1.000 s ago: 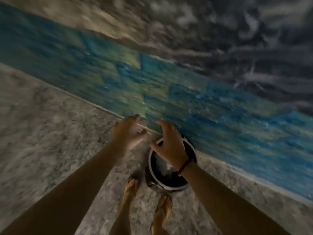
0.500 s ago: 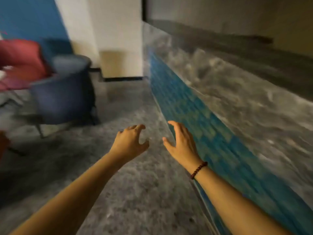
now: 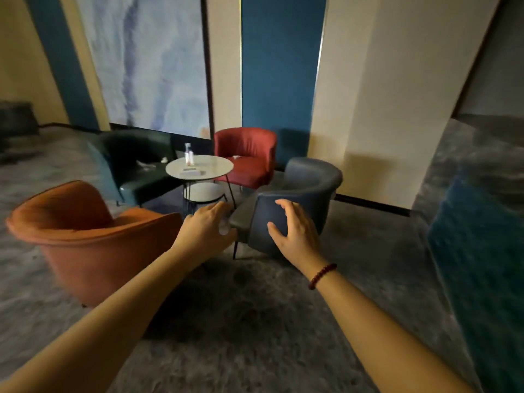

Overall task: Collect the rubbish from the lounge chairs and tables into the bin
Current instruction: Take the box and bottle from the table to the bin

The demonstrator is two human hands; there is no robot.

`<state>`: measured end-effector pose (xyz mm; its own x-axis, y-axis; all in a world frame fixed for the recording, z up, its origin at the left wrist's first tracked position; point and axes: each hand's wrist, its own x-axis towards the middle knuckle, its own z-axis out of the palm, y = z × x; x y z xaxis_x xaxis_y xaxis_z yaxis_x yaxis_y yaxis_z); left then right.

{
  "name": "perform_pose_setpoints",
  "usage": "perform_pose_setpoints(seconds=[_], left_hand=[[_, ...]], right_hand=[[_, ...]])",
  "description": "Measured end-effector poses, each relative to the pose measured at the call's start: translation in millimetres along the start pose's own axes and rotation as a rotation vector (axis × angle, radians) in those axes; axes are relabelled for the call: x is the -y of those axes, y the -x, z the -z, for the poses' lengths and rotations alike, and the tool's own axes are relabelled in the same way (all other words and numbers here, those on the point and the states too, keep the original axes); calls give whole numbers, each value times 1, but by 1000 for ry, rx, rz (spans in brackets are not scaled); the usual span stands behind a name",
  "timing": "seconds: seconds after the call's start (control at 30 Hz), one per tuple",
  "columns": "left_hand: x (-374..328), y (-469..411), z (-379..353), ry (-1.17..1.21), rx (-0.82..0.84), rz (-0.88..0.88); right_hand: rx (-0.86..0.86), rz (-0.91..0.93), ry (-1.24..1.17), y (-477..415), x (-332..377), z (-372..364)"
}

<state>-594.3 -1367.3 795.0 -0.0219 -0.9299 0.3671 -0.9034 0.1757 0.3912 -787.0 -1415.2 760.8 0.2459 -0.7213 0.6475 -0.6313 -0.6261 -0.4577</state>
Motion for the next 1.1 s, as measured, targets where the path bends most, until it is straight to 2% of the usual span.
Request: perform_pose_setpoints(seconds=[0.17,0.53,0.7,1.1], left_hand=[[70,-63,-14,-34,-23,116],[194,-323,-41,-92,-159,306],[261,-403,-55,-117,-154,405],[431,-677,-82,-88,-227,293]], right_hand=[[100,23,-26,-79,-43,-76],[218,236,-85,-355,-158,-235],[291,239,-152,-439,-188,-318],[330,182,-119,-666,-277,-476]])
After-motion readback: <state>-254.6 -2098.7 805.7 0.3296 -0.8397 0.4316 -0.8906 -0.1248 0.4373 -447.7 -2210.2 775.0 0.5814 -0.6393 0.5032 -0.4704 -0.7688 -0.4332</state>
